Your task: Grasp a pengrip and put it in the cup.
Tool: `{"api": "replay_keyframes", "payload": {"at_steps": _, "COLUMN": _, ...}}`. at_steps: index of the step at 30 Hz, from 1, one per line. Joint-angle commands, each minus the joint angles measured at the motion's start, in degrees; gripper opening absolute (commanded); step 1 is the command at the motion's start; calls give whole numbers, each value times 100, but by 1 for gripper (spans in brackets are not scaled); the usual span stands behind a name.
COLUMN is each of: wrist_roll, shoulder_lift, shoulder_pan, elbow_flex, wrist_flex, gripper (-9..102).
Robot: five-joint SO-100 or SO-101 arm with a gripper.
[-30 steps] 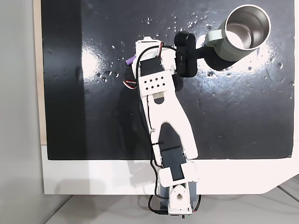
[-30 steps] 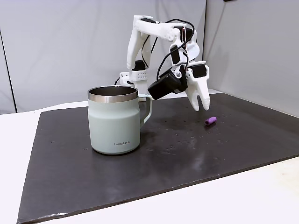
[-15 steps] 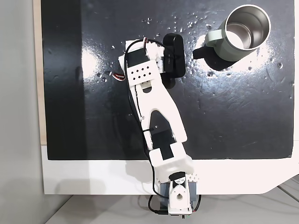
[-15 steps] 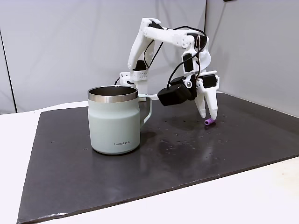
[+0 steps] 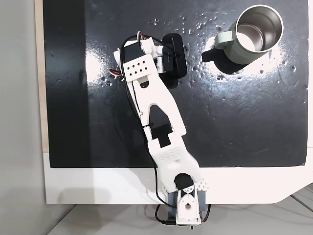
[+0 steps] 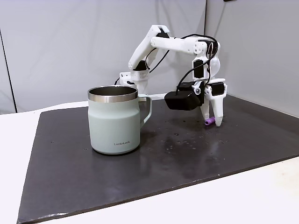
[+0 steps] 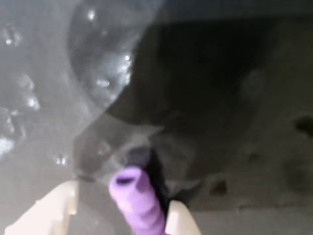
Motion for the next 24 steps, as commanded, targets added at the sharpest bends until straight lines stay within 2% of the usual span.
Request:
{"api": "replay_keyframes", "payload": {"at_steps": 1, "wrist_roll": -114, "shoulder_lift": -9, "shoulder_pan": -167, "elbow_flex": -431, "wrist_flex": 149, "gripper": 18}}
{"api": "replay_keyframes", "payload": {"at_steps": 4, "wrist_roll": -132, "shoulder_lift": -70, "shoulder_pan": -193, "elbow_flex": -448, "wrist_flex": 272, "gripper": 0}}
{"api": "replay_keyframes", "payload": {"at_steps": 13, "wrist_roll": 44, "shoulder_lift": 79, "shoulder_pan": 26, "elbow_flex": -431, "wrist_flex": 562, "gripper": 0}}
{"api": "replay_keyframes", "payload": {"at_steps": 18, "wrist_roll": 18, "shoulder_lift": 694, "shoulder_pan": 255, "elbow_flex": -431, "wrist_flex": 756, "gripper": 0}}
{"api": "replay_keyframes", "payload": {"at_steps": 24, "wrist_roll": -246, "shoulder_lift": 1512, "shoulder_pan": 729, "elbow_flex": -1020, "wrist_flex": 1485, "gripper": 0}}
